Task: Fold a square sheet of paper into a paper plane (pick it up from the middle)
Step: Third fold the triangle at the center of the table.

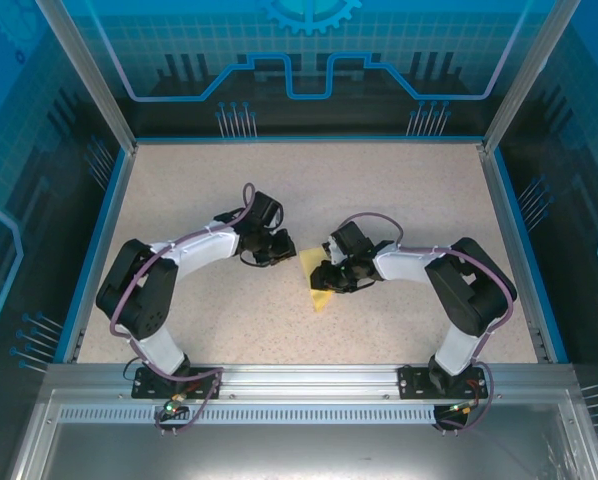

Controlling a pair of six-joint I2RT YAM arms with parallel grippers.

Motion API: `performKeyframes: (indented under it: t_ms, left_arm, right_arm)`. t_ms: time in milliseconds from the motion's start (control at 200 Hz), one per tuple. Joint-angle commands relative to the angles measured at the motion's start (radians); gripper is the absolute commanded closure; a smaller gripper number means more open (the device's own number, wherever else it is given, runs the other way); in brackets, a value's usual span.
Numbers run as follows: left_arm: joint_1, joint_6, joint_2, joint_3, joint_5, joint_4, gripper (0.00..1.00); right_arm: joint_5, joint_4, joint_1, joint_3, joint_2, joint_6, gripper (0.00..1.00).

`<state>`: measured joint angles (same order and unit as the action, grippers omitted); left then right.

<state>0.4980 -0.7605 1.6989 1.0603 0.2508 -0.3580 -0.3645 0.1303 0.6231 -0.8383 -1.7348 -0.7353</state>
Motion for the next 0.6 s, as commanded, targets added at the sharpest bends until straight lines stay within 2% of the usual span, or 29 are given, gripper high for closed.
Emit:
performKeyframes:
  t_ms: [0,150,405,595]
  left_arm:
    - [0.021,-0.004,-0.030,-0.028,0.083,0.039,0.88]
    - [0.045,-0.019,-0.027,-0.057,0.125,0.079,0.92]
    - [0.109,-0.054,0.000,-0.088,0.155,0.130,1.00]
    - [0.142,-0.063,0.057,-0.074,0.150,0.139,1.00]
  right_arm:
    - [0.051,0.069,0.007,0.028,-0.029,0.021,0.75]
    - [0.053,0.078,0.006,0.035,-0.028,0.031,0.77]
    - [0.067,0.094,0.005,0.041,-0.034,0.039,0.96]
    - [0.069,0.095,0.003,0.050,-0.035,0.040,1.00]
